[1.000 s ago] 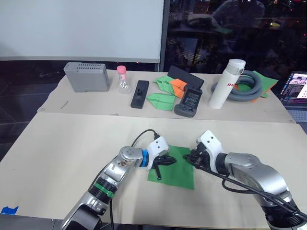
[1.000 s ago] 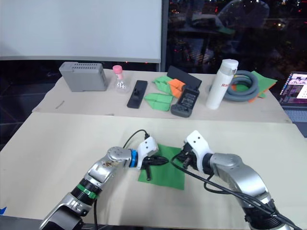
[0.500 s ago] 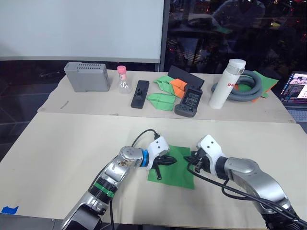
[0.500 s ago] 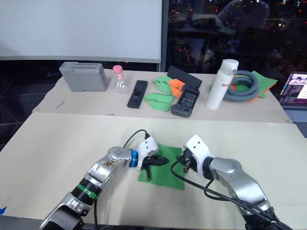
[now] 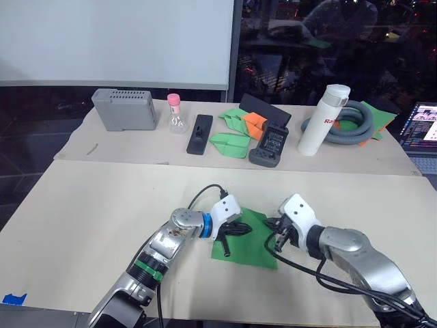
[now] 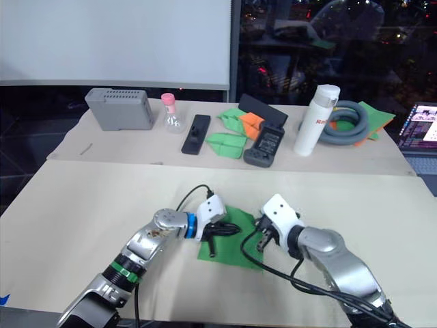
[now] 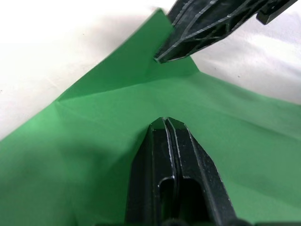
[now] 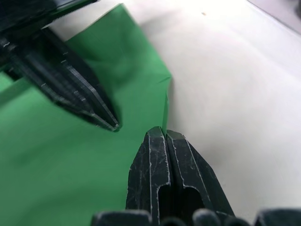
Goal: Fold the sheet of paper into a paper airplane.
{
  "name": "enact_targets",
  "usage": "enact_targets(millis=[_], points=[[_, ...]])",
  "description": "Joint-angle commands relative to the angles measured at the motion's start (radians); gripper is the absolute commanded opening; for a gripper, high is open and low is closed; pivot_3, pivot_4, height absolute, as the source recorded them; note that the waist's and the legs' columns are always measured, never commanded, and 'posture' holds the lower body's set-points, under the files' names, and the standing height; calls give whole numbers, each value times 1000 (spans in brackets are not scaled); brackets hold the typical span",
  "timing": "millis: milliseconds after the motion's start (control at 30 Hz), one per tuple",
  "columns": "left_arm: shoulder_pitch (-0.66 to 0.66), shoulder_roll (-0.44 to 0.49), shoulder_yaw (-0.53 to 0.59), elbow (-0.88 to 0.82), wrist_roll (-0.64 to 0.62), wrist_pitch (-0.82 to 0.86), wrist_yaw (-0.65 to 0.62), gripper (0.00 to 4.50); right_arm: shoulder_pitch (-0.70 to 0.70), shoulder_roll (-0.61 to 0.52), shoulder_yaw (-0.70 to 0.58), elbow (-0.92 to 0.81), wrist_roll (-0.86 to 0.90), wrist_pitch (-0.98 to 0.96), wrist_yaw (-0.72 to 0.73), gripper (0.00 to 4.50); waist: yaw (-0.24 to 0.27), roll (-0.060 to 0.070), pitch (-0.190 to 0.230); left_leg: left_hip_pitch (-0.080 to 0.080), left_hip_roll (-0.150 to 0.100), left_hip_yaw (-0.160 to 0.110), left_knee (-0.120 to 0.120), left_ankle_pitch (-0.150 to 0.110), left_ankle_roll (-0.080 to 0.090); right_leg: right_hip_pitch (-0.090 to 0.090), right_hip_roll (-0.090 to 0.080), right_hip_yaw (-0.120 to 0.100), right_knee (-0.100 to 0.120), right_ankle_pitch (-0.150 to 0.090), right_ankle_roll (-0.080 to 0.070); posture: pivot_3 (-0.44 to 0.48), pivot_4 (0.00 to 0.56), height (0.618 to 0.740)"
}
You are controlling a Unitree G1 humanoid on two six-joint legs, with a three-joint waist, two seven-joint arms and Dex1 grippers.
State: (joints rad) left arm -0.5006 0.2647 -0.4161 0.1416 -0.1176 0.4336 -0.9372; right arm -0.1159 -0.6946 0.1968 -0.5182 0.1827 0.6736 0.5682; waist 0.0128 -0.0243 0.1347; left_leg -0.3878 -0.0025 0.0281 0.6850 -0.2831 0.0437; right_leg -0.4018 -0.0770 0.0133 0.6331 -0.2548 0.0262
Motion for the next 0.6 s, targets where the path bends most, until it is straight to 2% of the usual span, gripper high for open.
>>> enact_targets(millis=[33, 300, 600], points=[[6, 1, -21, 19, 19, 8, -3, 0, 22, -7, 38, -15, -73, -117, 4, 42, 0, 0, 0, 0, 0, 0, 0, 0, 0, 0, 0, 0, 0, 0, 0, 0, 150, 740], [7, -30, 16, 21, -19, 24, 0, 0, 0, 6, 164, 81, -330, -300, -66, 42, -1, 0, 0, 0, 0, 0, 3, 0, 0, 0, 0, 0, 2, 0, 0, 0, 150, 740], [-8, 1, 63, -2, -47, 51, -18, 0, 24, 10, 207, 120, -479, -341, -51, 42, -2, 0, 0, -1, 0, 0, 10, -1, 1, 0, 0, 1, 9, -2, 4, 0, 150, 740]])
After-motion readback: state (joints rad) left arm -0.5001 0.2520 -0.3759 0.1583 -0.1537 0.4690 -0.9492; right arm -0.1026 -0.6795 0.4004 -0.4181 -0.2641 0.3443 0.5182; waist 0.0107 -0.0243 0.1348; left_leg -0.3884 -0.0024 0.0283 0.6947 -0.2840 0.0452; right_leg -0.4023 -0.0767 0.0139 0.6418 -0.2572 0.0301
